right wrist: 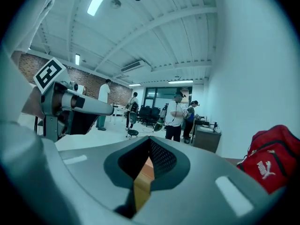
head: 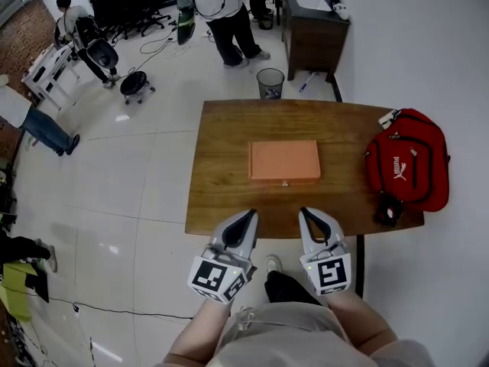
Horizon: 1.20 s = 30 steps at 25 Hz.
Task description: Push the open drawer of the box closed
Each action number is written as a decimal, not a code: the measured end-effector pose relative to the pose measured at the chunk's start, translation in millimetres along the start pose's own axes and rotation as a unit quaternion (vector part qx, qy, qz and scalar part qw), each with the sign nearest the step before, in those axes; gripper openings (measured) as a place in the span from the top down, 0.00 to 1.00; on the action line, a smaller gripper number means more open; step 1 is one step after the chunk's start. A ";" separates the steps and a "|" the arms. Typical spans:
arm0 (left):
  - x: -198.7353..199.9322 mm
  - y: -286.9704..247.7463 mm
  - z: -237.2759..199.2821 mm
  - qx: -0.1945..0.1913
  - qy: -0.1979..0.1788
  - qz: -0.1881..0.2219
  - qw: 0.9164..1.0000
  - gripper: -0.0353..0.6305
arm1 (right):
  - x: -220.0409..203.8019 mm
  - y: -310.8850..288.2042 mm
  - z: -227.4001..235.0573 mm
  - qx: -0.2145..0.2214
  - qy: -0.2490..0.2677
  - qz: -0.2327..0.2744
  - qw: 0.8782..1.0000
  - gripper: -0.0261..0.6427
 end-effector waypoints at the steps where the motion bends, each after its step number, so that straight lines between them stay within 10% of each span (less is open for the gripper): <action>1: 2.3 13.2 6.8 0.000 -0.007 0.003 1.000 0.94 | 1.6 11.1 -8.4 -0.002 -0.002 0.006 1.000 0.95; 15: 11.2 190.0 89.2 0.001 -0.052 0.034 0.998 0.94 | -0.8 158.8 -113.9 -0.047 -0.017 0.018 0.999 0.95; 30: 14.5 235.6 145.1 -0.008 -0.059 0.049 0.997 0.94 | -10.3 228.4 -148.8 -0.034 -0.053 0.009 0.998 0.95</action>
Point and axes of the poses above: the fingertips, and each gripper's own axes: y backward along the fingers, z to its right, x out of its top, the point moved 6 cm from there along y, backward along the fingers, and after that the axes turned 12 degrees about -y, right-handed, at the moved point
